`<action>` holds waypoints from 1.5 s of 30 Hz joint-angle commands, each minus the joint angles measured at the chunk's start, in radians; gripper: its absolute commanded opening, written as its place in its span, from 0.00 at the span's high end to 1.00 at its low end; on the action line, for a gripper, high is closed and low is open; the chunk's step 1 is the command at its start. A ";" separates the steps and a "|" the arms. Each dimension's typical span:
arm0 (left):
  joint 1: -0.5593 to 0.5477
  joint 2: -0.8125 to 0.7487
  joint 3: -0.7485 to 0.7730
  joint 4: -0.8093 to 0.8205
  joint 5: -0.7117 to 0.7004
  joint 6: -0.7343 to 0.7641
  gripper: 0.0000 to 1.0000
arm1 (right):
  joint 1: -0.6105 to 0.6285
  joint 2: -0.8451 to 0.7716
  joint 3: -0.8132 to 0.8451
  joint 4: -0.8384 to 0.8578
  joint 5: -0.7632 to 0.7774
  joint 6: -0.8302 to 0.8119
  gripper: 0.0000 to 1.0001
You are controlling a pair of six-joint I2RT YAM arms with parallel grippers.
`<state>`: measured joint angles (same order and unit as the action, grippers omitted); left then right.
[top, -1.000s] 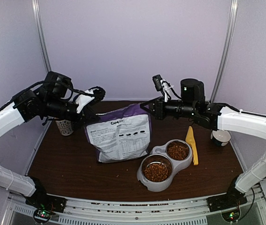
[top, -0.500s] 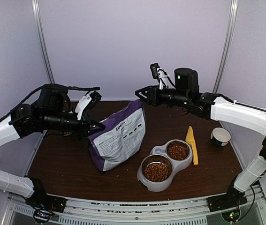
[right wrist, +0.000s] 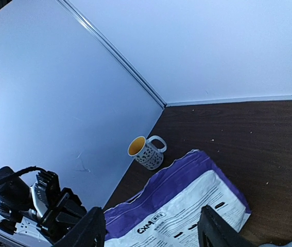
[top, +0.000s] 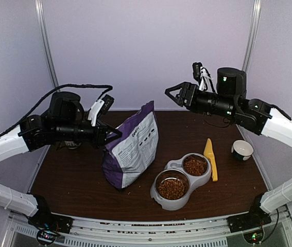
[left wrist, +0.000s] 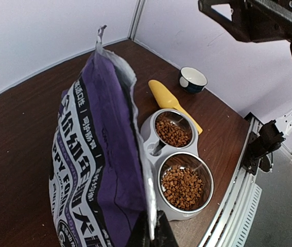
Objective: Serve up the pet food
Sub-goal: Adjust the pet food bag at the center of the board.
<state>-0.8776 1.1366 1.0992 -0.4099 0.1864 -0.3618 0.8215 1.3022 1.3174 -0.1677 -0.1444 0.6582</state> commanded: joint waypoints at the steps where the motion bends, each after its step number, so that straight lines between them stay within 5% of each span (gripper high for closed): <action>1: -0.014 0.005 0.037 0.316 0.053 -0.007 1.00 | 0.077 0.039 -0.002 -0.108 0.117 0.134 0.39; 10: -0.036 0.066 0.036 0.342 0.077 0.004 1.00 | 0.127 0.175 0.106 -0.204 0.120 0.205 0.40; 24: -0.057 0.144 0.070 0.345 0.125 0.034 1.00 | 0.134 0.171 0.138 -0.225 0.225 0.209 0.39; 31: -0.069 0.168 0.081 0.341 0.124 0.042 1.00 | 0.135 0.260 0.235 -0.388 0.255 0.162 0.54; 45: -0.105 0.212 0.108 0.336 0.133 0.132 1.00 | 0.135 0.350 0.306 -0.458 0.219 0.131 0.65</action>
<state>-0.9688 1.3476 1.1542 -0.2329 0.2974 -0.2966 0.9497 1.6115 1.5852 -0.5682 0.0895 0.8158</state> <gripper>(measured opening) 0.007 0.364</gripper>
